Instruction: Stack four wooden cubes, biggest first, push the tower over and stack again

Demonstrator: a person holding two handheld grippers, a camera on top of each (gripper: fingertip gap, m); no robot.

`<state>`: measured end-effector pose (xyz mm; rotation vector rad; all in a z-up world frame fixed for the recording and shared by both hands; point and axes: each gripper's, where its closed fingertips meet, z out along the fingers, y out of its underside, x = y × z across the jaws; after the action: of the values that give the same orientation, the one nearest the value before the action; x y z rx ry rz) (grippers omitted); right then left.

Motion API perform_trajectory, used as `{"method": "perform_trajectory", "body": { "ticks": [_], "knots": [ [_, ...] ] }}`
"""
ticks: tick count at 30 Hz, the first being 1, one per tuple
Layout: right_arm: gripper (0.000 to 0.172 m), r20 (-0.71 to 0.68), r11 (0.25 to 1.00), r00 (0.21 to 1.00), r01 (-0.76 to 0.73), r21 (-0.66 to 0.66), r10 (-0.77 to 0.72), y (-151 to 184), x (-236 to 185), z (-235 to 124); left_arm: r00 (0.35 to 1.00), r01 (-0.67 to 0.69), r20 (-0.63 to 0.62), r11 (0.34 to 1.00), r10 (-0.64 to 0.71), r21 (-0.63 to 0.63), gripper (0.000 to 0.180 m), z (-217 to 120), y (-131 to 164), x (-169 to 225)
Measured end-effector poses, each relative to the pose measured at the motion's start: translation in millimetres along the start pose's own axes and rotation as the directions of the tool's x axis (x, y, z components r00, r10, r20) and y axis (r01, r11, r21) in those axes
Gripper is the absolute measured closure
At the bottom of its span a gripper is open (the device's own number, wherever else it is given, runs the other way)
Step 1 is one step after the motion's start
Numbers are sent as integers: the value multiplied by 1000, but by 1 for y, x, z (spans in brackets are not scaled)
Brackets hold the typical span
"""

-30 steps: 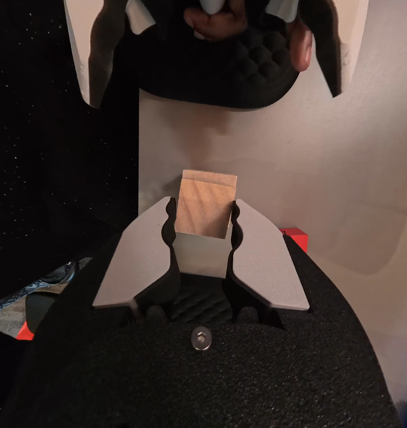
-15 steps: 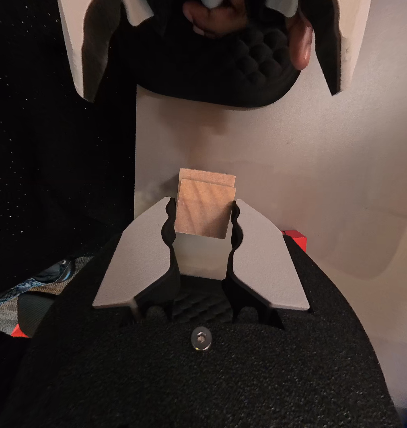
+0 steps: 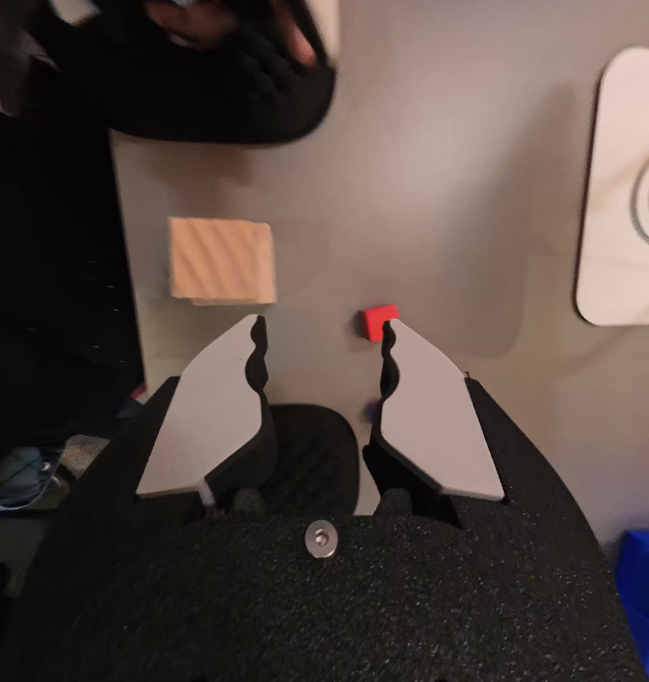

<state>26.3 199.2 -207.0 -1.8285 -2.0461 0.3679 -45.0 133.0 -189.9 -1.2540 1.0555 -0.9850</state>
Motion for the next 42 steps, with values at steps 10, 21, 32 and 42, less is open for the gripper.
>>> {"method": "perform_trajectory", "body": {
  "ticks": [10,21,32,42],
  "knots": [
    [120,30,980,985,171,-106,-169,41,43,55,1000,8,1,1000,-8,2,54,0,0,-1],
    [145,56,962,972,233,-144,-227,48,48,77,1000,8,-2,1000,-8,9,54,-1,-1,-1],
    [145,15,994,1000,-3,-105,5,-14,-1,5,1000,4,2,1000,-4,2,55,0,0,0],
    [145,-14,988,1000,-19,-156,17,-35,-44,-12,1000,3,4,1000,-3,5,56,0,-1,-1]
  ]
}}
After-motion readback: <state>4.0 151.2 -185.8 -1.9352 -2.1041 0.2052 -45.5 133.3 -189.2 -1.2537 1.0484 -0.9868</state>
